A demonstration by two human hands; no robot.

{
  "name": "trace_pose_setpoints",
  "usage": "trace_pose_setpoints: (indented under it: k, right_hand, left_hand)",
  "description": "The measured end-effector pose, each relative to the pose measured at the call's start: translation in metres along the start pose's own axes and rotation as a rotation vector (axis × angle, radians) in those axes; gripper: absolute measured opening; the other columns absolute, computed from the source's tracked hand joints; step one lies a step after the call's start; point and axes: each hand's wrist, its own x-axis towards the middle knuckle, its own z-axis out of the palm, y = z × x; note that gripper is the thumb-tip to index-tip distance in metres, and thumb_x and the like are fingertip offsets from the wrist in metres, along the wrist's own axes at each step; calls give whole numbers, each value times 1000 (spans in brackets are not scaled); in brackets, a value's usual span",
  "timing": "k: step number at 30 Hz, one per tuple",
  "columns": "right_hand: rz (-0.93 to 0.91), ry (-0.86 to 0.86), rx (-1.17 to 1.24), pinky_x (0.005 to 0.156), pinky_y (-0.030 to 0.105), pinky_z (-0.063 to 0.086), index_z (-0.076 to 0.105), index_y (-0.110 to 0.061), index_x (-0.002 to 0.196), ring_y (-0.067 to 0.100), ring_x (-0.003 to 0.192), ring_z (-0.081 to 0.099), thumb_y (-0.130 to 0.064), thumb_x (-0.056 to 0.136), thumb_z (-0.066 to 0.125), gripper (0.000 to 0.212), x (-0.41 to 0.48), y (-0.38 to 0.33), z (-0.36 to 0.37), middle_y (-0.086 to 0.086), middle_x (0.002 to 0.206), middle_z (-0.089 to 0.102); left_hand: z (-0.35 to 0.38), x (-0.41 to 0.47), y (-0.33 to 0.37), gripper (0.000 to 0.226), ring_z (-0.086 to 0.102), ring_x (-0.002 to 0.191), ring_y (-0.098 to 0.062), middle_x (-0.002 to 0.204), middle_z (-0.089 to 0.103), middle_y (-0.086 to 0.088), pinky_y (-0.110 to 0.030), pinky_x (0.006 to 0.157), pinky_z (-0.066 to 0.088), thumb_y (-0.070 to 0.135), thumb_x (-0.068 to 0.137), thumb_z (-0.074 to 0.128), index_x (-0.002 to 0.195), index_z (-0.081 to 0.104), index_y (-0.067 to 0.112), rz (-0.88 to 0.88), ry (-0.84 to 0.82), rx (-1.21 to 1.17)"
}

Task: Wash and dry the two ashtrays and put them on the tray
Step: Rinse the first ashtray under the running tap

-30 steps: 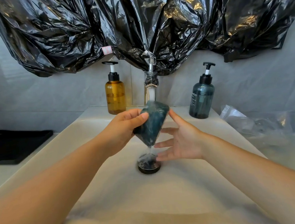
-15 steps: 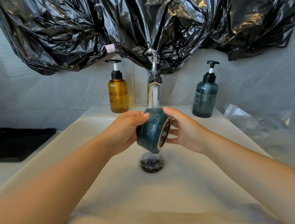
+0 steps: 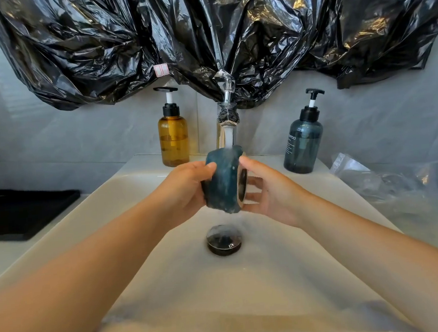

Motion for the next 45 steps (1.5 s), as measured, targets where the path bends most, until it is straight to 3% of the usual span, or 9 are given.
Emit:
trace_pose_setpoints:
  k: [4, 8, 12, 16, 20, 28, 36, 42, 45]
  right_hand:
    - [165, -57, 215, 89, 51, 55, 54, -9, 126, 40, 107, 64, -60, 85, 57, 66, -1, 2, -1, 22, 125, 58]
    - [19, -10, 40, 88, 49, 56, 56, -20, 127, 35, 113, 61, -51, 89, 57, 49, -1, 2, 1, 12, 125, 59]
    - [-170, 67, -203, 95, 45, 52, 55, -28, 122, 25, 116, 59, -48, 93, 53, 36, -3, -1, 2, -2, 119, 64]
    - [18, -23, -87, 102, 47, 47, 55, -26, 125, 27, 119, 57, -58, 90, 47, 48, -1, 2, -1, 4, 127, 61]
    - [144, -100, 133, 98, 48, 51, 54, -25, 129, 32, 115, 62, -65, 83, 51, 61, -2, 6, -2, 10, 128, 62]
    - [63, 237, -161, 89, 33, 53, 67, -20, 100, 17, 98, 63, -64, 87, 50, 49, 1, -3, 1, -1, 103, 71]
    - [71, 205, 154, 44, 18, 46, 67, -14, 99, 11, 62, 56, -41, 90, 63, 29, -5, -18, -3, 3, 82, 59]
    - [254, 166, 221, 44, 19, 50, 58, -8, 107, 22, 70, 61, -38, 96, 50, 33, -10, -15, -7, 13, 86, 63]
    - [307, 104, 267, 52, 23, 55, 57, -7, 108, 27, 74, 64, -34, 96, 44, 32, -12, -11, -4, 19, 92, 66]
  left_hand:
    - [0, -1, 1, 23, 62, 106, -32, 111, 64, -15, -54, 97, 47, 12, 98, 42, 115, 55, 5, 9, -17, -98]
    - [2, -4, 5, 17, 63, 106, -29, 114, 65, -10, -47, 86, 54, 24, 100, 43, 111, 55, 17, -8, -8, -50]
    - [2, -4, 4, 13, 62, 105, -28, 110, 66, -7, -50, 93, 49, 27, 99, 48, 105, 57, 19, -60, 67, -25]
    - [2, -2, 1, 13, 63, 104, -28, 110, 66, -7, -47, 93, 50, 23, 97, 50, 107, 56, 17, -40, 128, -74]
    - [1, -2, 1, 30, 63, 105, -28, 118, 65, -8, -46, 90, 52, 28, 97, 48, 123, 55, 14, -35, 127, -103]
    - [3, 2, 1, 36, 64, 106, -30, 115, 66, -10, -49, 86, 56, 35, 87, 64, 116, 57, 15, -172, 69, -5]
    - [2, 0, 1, 25, 65, 91, -32, 100, 65, -15, -52, 75, 54, 36, 100, 44, 96, 56, 15, -204, 159, -233]
    - [1, -4, 9, 20, 69, 87, -30, 108, 66, -19, -35, 58, 61, 24, 96, 54, 113, 52, 12, -125, 130, -247]
    - [0, -2, 10, 17, 68, 99, -28, 114, 66, -16, -29, 63, 61, 25, 94, 58, 107, 58, 14, -38, 160, -98]
